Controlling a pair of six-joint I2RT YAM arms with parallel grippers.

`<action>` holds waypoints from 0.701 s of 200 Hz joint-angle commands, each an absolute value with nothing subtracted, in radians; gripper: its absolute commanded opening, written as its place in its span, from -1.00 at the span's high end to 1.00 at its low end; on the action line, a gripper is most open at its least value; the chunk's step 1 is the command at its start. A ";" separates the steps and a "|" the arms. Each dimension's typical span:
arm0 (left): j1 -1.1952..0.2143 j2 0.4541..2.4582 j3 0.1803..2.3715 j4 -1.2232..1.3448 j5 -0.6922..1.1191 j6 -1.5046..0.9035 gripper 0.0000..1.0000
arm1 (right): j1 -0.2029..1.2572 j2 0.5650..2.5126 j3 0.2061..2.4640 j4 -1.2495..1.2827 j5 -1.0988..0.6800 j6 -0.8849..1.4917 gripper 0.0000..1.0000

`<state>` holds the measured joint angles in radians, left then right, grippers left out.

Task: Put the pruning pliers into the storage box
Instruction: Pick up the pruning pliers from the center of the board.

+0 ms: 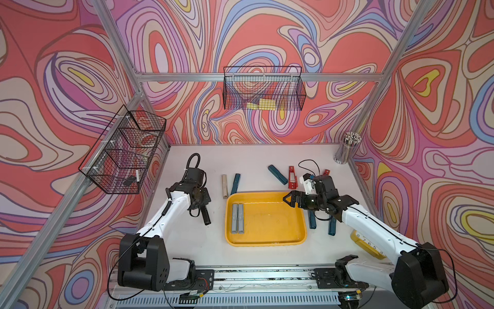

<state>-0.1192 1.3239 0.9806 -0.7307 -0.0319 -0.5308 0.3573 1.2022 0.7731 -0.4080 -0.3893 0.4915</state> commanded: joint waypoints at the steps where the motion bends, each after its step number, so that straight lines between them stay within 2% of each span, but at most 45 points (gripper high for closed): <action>1: -0.131 1.292 1.033 -0.838 0.027 -0.520 1.00 | 0.381 1.190 0.776 -0.364 -0.424 0.536 -0.97; 29: -0.187 1.298 1.096 -0.880 0.046 -0.533 1.00 | 0.416 1.188 0.782 -0.333 -0.442 0.575 -0.97; 87: -0.405 1.382 1.197 -0.865 0.017 -0.627 1.00 | 0.464 1.159 0.750 -0.312 -0.422 0.621 -0.97; 140: -0.584 1.490 1.251 -0.823 -0.002 -0.694 1.00 | 0.465 1.112 0.749 -0.507 -0.214 0.581 -0.97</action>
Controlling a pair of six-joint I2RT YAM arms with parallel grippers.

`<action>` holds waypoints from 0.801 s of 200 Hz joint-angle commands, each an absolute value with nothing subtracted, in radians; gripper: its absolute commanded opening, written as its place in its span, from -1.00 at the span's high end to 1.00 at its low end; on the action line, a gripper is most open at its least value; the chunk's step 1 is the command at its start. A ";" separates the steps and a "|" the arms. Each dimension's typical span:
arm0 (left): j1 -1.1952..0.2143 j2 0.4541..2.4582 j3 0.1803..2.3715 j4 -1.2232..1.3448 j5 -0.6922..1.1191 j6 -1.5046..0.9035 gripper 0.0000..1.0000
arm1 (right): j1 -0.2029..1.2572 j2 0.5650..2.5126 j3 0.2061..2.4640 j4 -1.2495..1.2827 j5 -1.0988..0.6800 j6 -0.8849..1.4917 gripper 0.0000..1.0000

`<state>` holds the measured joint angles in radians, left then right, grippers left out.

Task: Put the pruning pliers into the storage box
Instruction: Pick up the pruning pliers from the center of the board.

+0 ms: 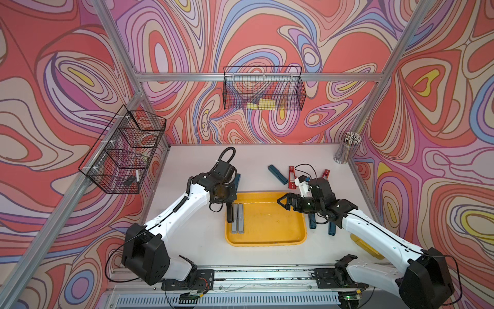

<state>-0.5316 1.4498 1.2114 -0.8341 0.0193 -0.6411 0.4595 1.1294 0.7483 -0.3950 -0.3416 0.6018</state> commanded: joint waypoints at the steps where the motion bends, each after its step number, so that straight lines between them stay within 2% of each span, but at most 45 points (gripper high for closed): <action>1: -0.586 1.493 1.251 -0.822 -0.002 -0.695 1.00 | 0.465 1.112 0.750 -0.511 -0.210 0.581 -0.96; 19: -0.627 1.527 1.268 -0.807 -0.006 -0.711 1.00 | 0.465 1.126 0.764 -0.565 -0.150 0.575 -0.94; 61: -0.695 1.598 1.327 -0.808 -0.027 -0.727 1.00 | 0.463 1.134 0.728 -0.561 -0.097 0.600 -0.73; 88: -0.715 1.623 1.342 -0.797 -0.031 -0.737 1.00 | 0.464 1.131 0.732 -0.572 -0.069 0.587 -0.51; 160: -0.748 1.685 1.350 -0.769 -0.025 -0.756 1.00 | 0.464 1.147 0.731 -0.618 -0.004 0.573 -0.21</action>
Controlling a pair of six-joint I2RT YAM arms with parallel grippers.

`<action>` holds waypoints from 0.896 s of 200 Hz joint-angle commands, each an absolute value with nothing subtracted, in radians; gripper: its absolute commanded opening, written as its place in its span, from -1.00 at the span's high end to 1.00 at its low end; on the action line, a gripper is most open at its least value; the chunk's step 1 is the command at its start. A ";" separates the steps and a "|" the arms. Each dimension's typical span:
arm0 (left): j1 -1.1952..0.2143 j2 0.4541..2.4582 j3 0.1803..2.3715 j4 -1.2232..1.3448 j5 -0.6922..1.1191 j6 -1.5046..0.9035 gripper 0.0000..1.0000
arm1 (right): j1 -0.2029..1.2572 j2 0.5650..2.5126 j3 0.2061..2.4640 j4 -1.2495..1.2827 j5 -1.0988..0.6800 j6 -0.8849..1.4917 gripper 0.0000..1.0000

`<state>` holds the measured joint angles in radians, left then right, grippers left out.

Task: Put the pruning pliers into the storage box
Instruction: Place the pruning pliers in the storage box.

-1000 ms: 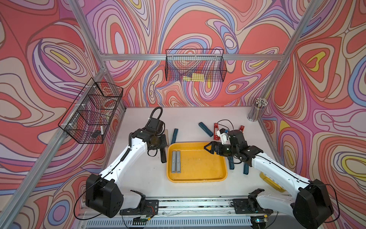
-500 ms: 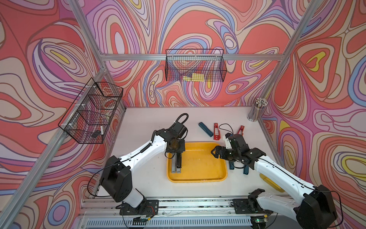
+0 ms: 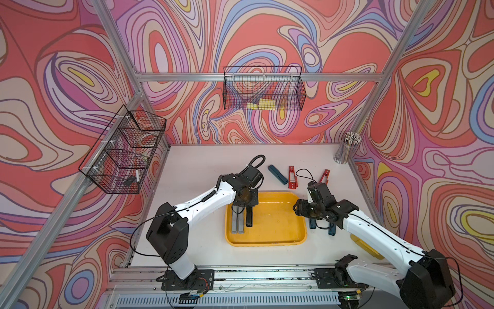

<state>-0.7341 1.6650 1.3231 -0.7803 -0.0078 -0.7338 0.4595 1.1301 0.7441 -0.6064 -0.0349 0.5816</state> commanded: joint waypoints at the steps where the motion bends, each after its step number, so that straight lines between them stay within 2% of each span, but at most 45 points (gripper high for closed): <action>1: -0.748 1.685 1.350 -0.769 -0.025 -0.756 1.00 | 0.464 1.147 0.730 -0.617 -0.004 0.573 -0.21; 27: -0.756 1.705 1.358 -0.764 -0.025 -0.756 1.00 | 0.464 1.159 0.705 -0.586 -0.019 0.578 -0.01; 85: -0.772 1.746 1.372 -0.796 -0.087 -0.740 1.00 | 0.464 1.169 0.687 -0.572 -0.025 0.572 0.13; 99: -0.773 1.749 1.360 -0.779 -0.085 -0.743 1.00 | 0.464 1.167 0.683 -0.574 -0.019 0.569 0.23; 179: -0.776 1.780 1.339 -0.762 -0.088 -0.735 1.00 | 0.463 1.193 0.670 -0.563 -0.012 0.565 0.56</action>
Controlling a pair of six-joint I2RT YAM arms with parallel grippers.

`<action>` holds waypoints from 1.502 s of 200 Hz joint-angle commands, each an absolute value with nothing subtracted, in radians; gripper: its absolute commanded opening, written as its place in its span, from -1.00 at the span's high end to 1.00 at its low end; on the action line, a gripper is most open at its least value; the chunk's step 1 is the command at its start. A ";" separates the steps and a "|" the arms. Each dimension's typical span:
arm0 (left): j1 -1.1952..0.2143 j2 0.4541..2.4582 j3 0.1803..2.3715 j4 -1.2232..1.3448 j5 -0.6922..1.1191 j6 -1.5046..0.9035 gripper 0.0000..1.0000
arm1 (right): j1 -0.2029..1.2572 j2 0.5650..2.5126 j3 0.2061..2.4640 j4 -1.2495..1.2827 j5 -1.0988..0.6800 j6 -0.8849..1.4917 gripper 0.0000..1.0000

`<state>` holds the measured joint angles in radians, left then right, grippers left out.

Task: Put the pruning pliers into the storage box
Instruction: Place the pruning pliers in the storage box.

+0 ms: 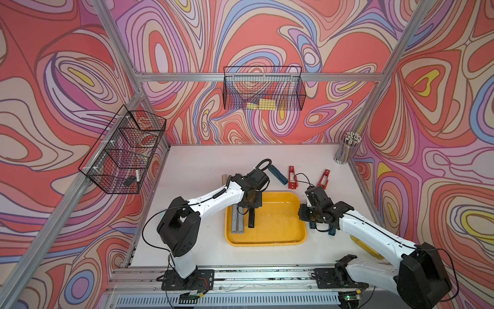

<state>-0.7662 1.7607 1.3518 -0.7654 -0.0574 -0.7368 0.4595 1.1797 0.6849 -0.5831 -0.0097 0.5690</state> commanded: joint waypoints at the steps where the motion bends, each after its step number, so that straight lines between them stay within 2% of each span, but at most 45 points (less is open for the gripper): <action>1: -0.776 1.781 1.340 -0.762 -0.088 -0.735 1.00 | 0.463 1.193 0.670 -0.562 -0.012 0.565 0.57; 30: -0.782 1.808 1.338 -0.762 -0.108 -0.729 1.00 | 0.464 1.196 0.670 -0.558 -0.019 0.567 0.64; 115: -0.794 1.836 1.306 -0.777 -0.238 -0.768 1.00 | 0.463 1.192 0.670 -0.560 -0.017 0.570 0.66; 300: -0.808 1.894 1.273 -0.752 -0.222 -0.838 1.00 | 0.463 1.189 0.686 -0.557 -0.035 0.562 0.66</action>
